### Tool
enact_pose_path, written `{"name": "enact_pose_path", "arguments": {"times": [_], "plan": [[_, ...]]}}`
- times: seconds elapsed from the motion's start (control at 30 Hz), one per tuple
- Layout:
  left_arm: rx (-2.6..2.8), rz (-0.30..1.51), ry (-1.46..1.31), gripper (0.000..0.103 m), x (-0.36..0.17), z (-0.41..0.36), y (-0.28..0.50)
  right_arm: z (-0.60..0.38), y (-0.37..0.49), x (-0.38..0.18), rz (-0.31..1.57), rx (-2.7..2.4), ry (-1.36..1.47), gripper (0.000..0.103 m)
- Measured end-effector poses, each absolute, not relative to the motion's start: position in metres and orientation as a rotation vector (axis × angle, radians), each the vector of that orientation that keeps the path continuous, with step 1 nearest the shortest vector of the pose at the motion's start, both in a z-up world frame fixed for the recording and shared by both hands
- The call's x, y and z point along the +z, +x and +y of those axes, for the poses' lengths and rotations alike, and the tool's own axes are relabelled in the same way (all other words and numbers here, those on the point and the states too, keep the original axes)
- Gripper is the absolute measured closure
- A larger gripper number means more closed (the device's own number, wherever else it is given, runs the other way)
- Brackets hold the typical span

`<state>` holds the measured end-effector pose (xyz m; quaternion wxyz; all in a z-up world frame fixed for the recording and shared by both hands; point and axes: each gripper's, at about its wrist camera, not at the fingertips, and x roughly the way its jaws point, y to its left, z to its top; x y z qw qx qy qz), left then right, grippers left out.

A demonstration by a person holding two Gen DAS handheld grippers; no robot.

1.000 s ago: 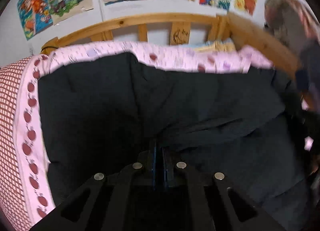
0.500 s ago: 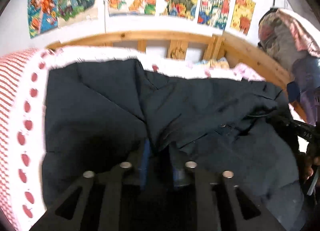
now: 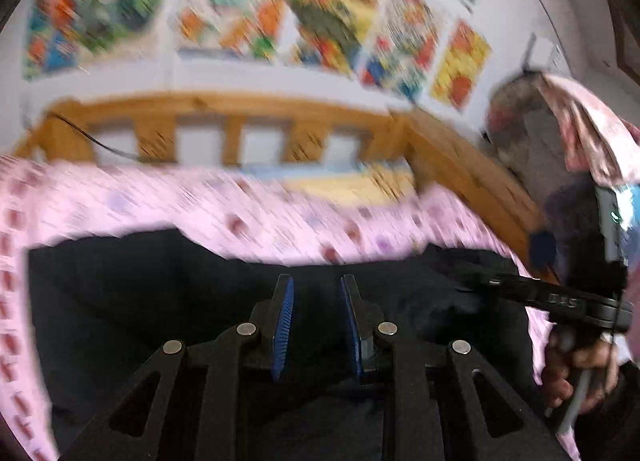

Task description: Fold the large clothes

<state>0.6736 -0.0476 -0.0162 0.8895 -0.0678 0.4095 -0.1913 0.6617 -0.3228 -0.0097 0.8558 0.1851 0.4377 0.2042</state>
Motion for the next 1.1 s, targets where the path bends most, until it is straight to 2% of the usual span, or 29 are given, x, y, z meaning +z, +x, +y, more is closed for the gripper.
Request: {"name": "enact_pose_path", "arguments": {"times": [0.1,0.2,0.37,0.5,0.83,0.9,0.97,1.03,1.1], "plan": [[-0.486,0.946,0.027,0.094,-0.045,-0.062,0.671,-0.303,0.656,-0.045,1.071,0.465,0.281,0.099],[-0.519,1.009,0.171,0.097,-0.072,-0.073,0.66,-0.294,0.65,-0.081,1.195,0.478,0.206,0.103],[-0.463,1.046,0.269,0.098,-0.107,-0.082,0.648,-0.282,0.635,-0.131,1.208,0.43,0.185,0.103],[-0.418,1.007,0.303,0.099,-0.108,-0.089,0.644,-0.279,0.619,-0.128,1.113,0.416,0.204,0.103],[-0.389,0.928,0.172,0.099,-0.062,-0.076,0.62,-0.281,0.56,-0.07,0.918,0.278,0.21,0.099],[-0.374,0.932,0.144,0.098,-0.052,-0.077,0.614,-0.29,0.55,-0.054,0.888,0.259,0.224,0.089],[-0.366,0.93,0.098,0.097,-0.04,-0.074,0.604,-0.301,0.542,-0.039,0.863,0.255,0.24,0.057],[-0.369,0.921,0.042,0.09,-0.028,-0.075,0.592,-0.311,0.534,-0.02,0.841,0.26,0.249,0.053],[-0.353,0.897,0.015,0.065,-0.016,-0.072,0.582,-0.325,0.524,-0.007,0.831,0.263,0.241,0.053]]}}
